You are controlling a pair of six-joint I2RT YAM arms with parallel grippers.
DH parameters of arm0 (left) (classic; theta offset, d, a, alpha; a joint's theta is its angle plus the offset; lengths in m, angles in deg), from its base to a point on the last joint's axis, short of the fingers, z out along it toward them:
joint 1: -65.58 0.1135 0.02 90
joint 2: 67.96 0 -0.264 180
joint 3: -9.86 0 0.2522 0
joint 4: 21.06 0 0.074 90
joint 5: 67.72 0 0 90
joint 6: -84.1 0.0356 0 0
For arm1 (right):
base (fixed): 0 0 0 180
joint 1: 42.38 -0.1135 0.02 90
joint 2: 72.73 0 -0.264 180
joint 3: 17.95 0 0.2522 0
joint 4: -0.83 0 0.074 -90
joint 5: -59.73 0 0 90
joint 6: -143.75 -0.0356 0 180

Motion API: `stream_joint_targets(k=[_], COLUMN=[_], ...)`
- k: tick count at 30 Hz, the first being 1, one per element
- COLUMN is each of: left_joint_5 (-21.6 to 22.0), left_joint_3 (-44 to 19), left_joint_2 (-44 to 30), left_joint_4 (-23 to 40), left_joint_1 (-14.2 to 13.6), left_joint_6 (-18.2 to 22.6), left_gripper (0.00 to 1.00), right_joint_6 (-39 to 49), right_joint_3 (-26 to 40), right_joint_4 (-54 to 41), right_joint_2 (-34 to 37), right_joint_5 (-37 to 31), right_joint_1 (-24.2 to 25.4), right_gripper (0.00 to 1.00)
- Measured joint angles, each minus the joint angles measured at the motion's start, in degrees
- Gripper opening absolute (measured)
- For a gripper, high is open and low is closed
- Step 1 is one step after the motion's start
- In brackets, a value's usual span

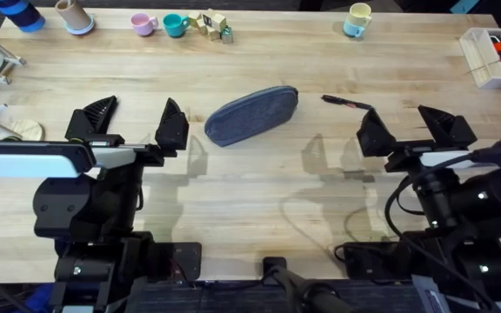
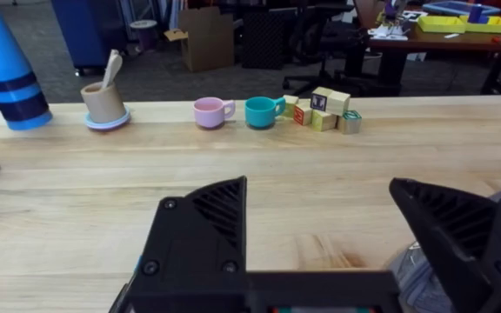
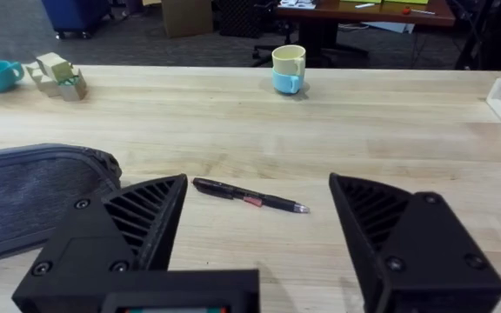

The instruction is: Unzip the bag, pick up the pens from the table one at a time and place them inside, then zip the bag closed.

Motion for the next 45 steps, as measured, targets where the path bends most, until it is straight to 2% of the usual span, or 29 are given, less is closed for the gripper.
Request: stream_joint_targets(k=[12,17,21,25,32,40,45], left_joint_5=[0.0,0.0,0.0,0.0,0.2,0.2,0.0], left_joint_3=[0.0,-1.7,-8.4,-18.5,-34.4,-47.2,-53.1], left_joint_2=[0.0,0.0,-0.4,-3.5,-15.8,-33.2,-42.8], left_joint_4=[0.3,6.7,16.4,24.5,33.1,35.1,39.7], left_joint_1=[0.0,0.0,0.0,0.0,0.0,0.0,0.0], left_joint_6=[0.3,0.1,-0.9,-2.3,-3.3,-3.4,-3.4], left_gripper=[0.994,0.993,0.993,0.993,0.994,0.993,0.993], right_joint_6=[0.0,2.2,4.2,5.2,5.6,5.6,5.6], right_joint_3=[0.1,2.2,10.1,22.1,39.6,50.0,52.2], right_joint_4=[-0.2,-3.8,-11.3,-19.2,-22.2,-22.3,-22.4], right_joint_2=[0.0,0.7,5.3,13.2,31.2,47.8,52.3], right_joint_5=[0.0,0.0,0.1,0.2,1.5,5.6,6.9], right_joint_1=[0.0,0.0,0.0,0.0,0.0,0.0,0.0], right_gripper=[0.996,0.996,0.996,0.996,0.996,0.995,0.995])
